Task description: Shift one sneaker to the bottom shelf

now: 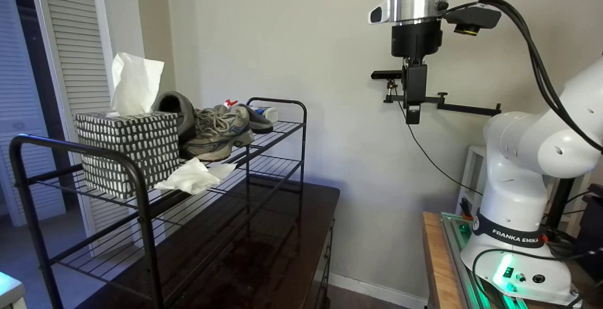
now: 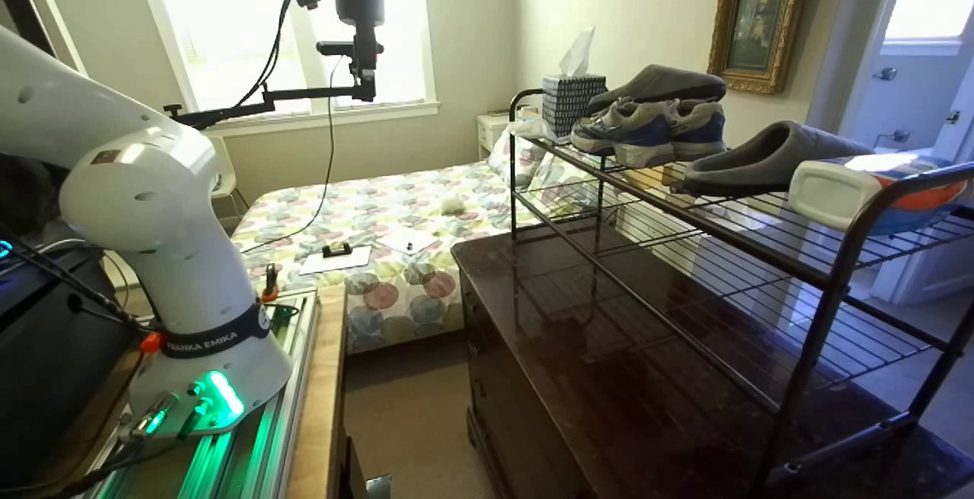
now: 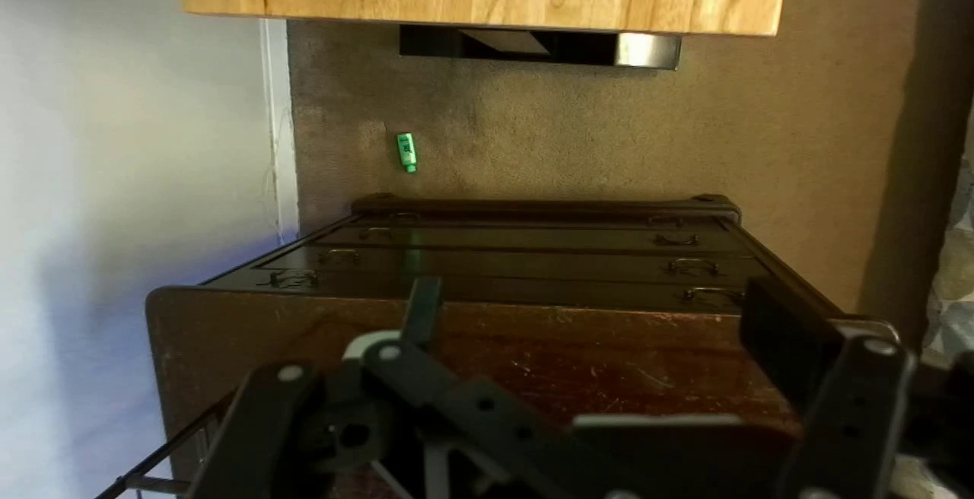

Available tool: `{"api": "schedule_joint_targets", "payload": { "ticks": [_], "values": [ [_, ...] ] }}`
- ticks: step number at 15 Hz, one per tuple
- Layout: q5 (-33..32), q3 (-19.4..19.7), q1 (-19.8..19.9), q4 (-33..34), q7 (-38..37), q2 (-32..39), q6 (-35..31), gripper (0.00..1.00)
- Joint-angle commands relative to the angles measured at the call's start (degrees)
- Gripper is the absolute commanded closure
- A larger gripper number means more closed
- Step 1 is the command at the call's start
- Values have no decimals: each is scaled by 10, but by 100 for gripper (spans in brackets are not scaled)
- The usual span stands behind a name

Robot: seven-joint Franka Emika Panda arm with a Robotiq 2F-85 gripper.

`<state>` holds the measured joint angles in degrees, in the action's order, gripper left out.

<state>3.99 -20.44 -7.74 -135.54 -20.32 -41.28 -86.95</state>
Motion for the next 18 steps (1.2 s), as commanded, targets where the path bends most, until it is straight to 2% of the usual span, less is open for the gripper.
{"api": "schedule_joint_targets", "payload": {
  "ticks": [1,8,9,13,18],
  "values": [
    [-2,4,-5,1,-3,2,1,0],
    [-2,4,-5,1,-3,2,1,0],
    [-26,-1,-3,11,7,5,-10,0],
    [-111,18,-13,56,112,33,-31,0],
    [-152,65,-30,140,268,95,-54,0]
  ]
}}
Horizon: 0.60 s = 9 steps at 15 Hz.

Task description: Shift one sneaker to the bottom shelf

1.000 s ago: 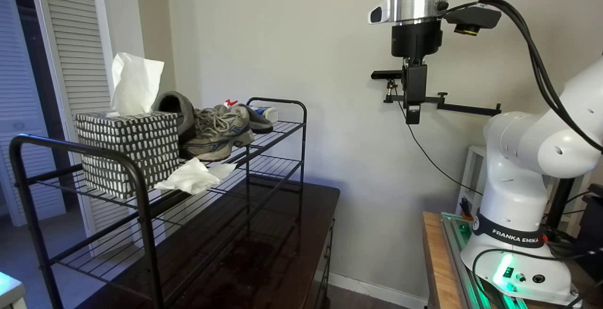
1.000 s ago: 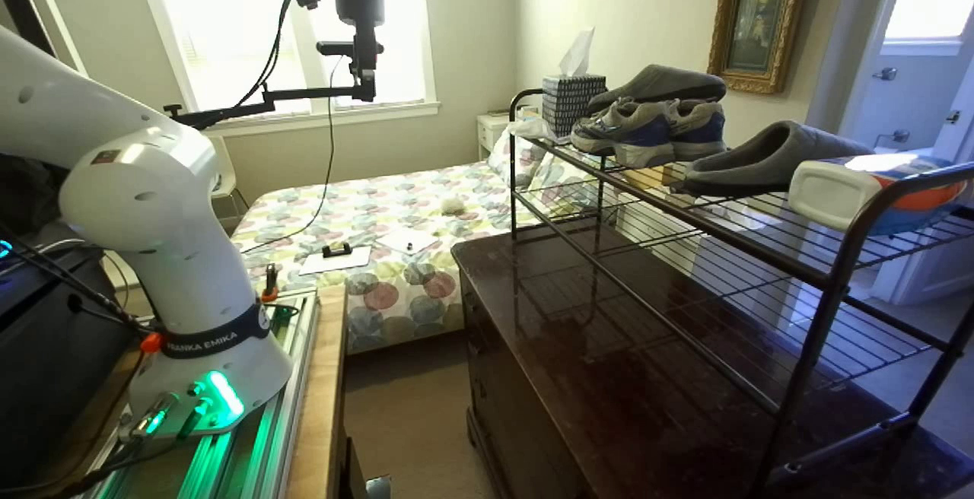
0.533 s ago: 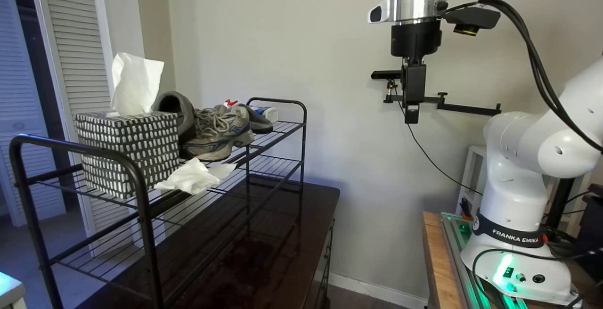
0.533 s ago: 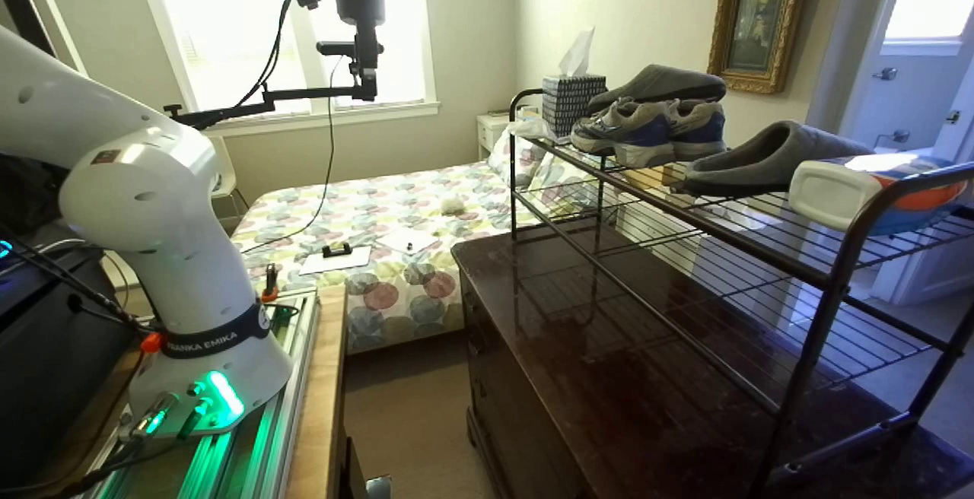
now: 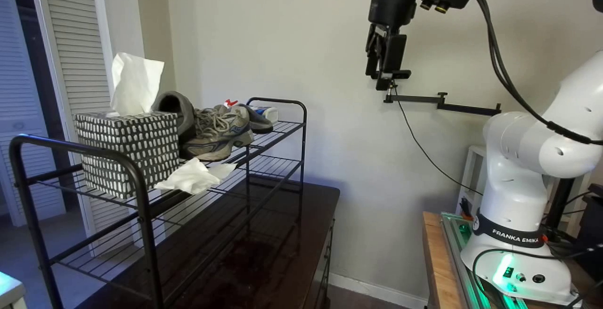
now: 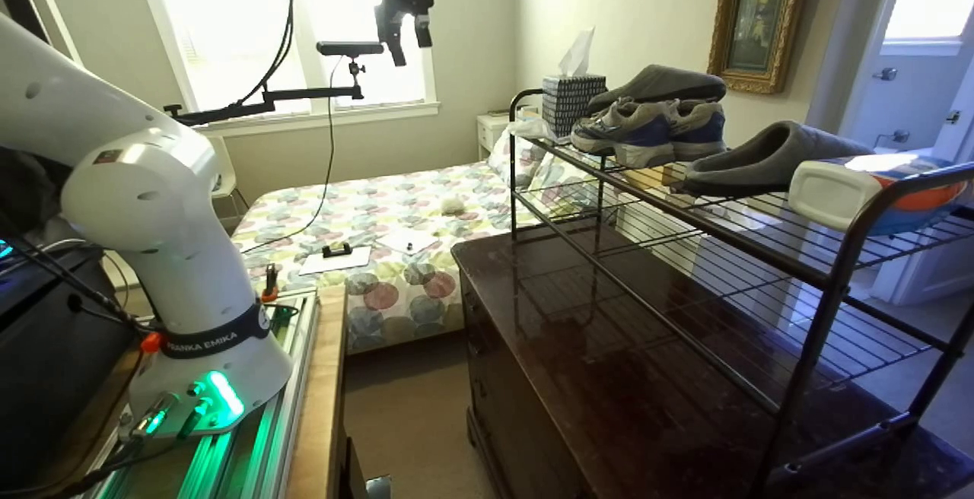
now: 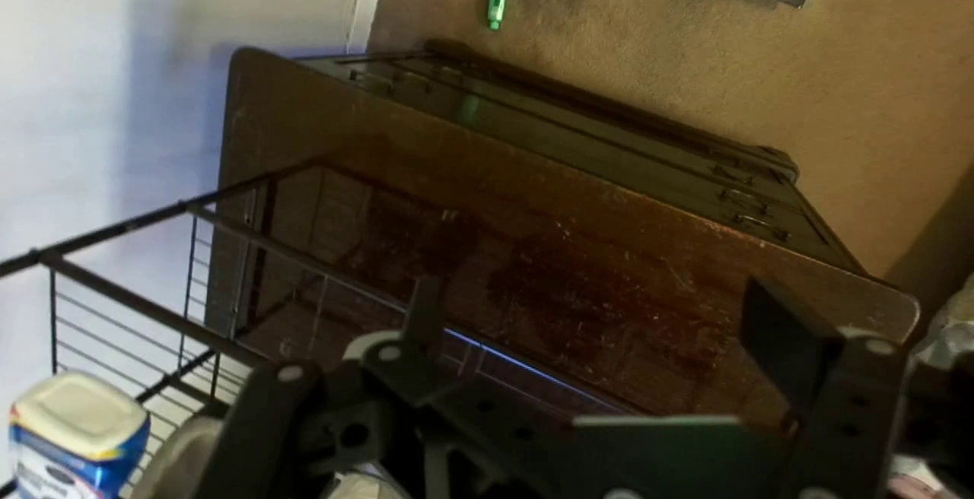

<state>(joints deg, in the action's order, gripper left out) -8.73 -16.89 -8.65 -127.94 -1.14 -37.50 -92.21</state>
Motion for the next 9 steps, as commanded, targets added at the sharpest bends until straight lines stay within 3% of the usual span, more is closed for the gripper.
{"api": "schedule_joint_targets", "payload": {
  "ticks": [1,4,9],
  "values": [
    [-28,40,-24,82,109,71,-2,0],
    [-28,69,-35,135,208,116,-9,0],
    [-54,83,-40,235,355,221,-24,0]
  ]
}}
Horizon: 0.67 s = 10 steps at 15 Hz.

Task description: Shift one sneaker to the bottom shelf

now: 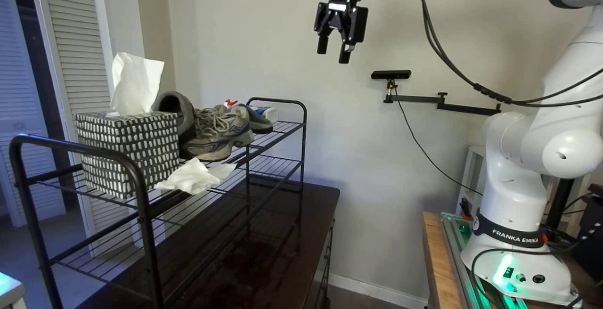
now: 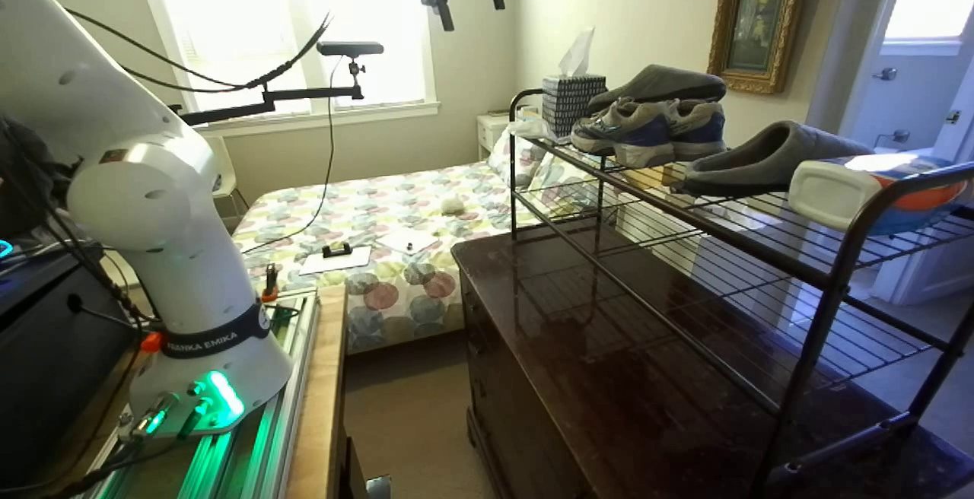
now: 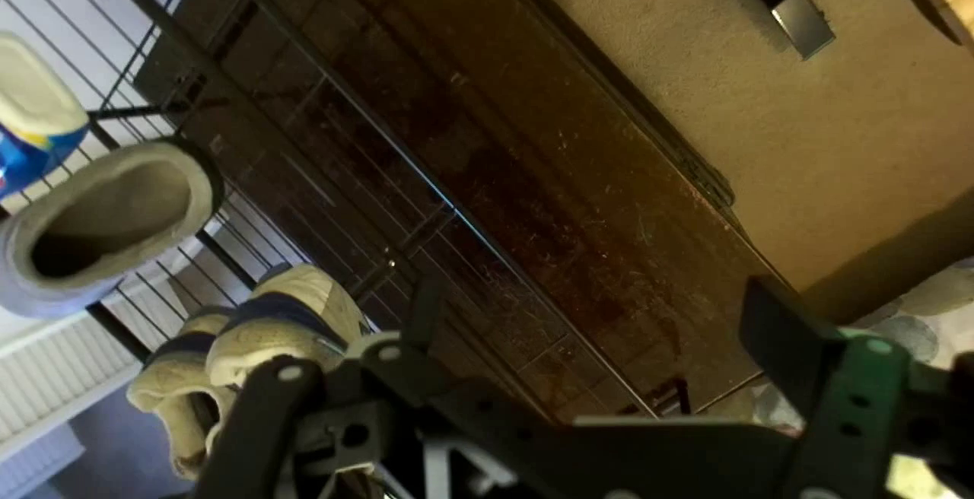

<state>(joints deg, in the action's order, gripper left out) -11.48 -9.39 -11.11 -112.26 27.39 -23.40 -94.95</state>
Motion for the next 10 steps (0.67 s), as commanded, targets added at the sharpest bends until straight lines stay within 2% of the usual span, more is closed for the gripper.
{"api": "schedule_joint_targets", "payload": {
  "ticks": [1,6,7,10],
  "values": [
    [-33,8,-15,94,95,99,-1,0],
    [-51,6,-4,167,227,192,-39,0],
    [-35,2,-2,119,184,149,-36,0],
    [-37,3,1,149,212,183,-41,0]
  ]
}}
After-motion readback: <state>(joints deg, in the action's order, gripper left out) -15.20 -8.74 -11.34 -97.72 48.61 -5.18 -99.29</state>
